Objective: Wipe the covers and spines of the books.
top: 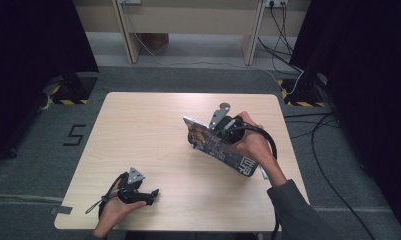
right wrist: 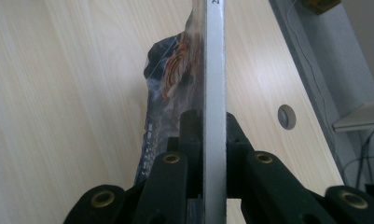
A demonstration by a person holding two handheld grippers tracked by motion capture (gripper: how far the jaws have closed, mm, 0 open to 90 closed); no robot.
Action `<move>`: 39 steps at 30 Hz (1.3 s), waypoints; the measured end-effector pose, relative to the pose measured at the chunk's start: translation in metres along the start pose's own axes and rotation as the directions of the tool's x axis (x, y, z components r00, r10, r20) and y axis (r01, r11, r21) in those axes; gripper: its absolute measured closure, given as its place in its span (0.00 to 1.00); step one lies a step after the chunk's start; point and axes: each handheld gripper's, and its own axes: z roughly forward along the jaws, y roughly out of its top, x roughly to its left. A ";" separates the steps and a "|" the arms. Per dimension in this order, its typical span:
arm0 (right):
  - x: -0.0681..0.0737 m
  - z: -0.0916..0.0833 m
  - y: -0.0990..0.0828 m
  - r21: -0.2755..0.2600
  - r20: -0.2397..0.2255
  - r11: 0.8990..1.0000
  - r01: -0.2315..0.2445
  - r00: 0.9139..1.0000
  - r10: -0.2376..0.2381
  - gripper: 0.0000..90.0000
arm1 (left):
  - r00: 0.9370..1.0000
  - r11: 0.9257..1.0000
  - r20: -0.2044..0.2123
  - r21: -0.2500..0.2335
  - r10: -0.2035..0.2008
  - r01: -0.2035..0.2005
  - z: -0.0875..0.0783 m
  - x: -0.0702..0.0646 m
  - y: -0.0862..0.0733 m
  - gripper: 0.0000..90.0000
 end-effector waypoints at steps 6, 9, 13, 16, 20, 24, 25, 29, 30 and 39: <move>0.022 0.020 0.002 0.038 -0.063 0.999 0.032 0.998 -0.030 0.92 | 1.000 1.000 0.001 0.004 0.002 -0.002 0.000 0.000 0.000 0.14; 0.029 0.018 0.002 0.039 -0.098 0.999 0.030 0.995 -0.026 0.92 | 1.000 1.000 0.000 0.005 0.004 -0.004 0.000 0.000 0.000 0.14; 0.039 0.017 0.000 0.036 -0.131 0.999 0.025 0.991 -0.020 0.92 | 1.000 1.000 0.000 0.006 0.004 -0.004 0.000 0.000 0.000 0.14; 0.047 0.017 0.000 0.032 -0.149 0.999 0.045 0.988 -0.039 0.92 | 1.000 1.000 0.001 0.006 0.004 -0.004 0.000 0.000 0.000 0.14; 0.061 0.021 0.001 0.041 -0.216 0.997 0.070 0.975 -0.059 0.92 | 1.000 1.000 0.001 0.006 0.004 -0.004 -0.001 -0.001 0.000 0.14; 0.075 0.026 0.001 0.037 -0.250 0.996 0.084 0.966 -0.072 0.92 | 1.000 1.000 0.003 0.004 0.004 -0.004 0.000 -0.001 0.000 0.14; 0.078 0.028 -0.001 0.034 -0.259 0.996 0.083 0.963 -0.072 0.92 | 1.000 1.000 0.003 0.004 0.004 -0.004 -0.001 -0.001 0.000 0.14; 0.087 0.034 -0.006 0.034 -0.281 0.997 0.071 0.958 -0.059 0.92 | 1.000 1.000 0.003 0.008 0.004 -0.004 -0.001 -0.001 0.000 0.14; 0.088 0.035 -0.007 0.033 -0.283 0.997 0.072 0.957 -0.060 0.92 | 1.000 1.000 0.002 0.008 0.005 -0.005 -0.001 -0.001 0.000 0.14; 0.101 0.048 -0.019 0.018 -0.313 0.998 0.058 0.949 -0.049 0.92 | 1.000 1.000 0.002 0.008 0.004 -0.004 -0.001 -0.001 0.000 0.14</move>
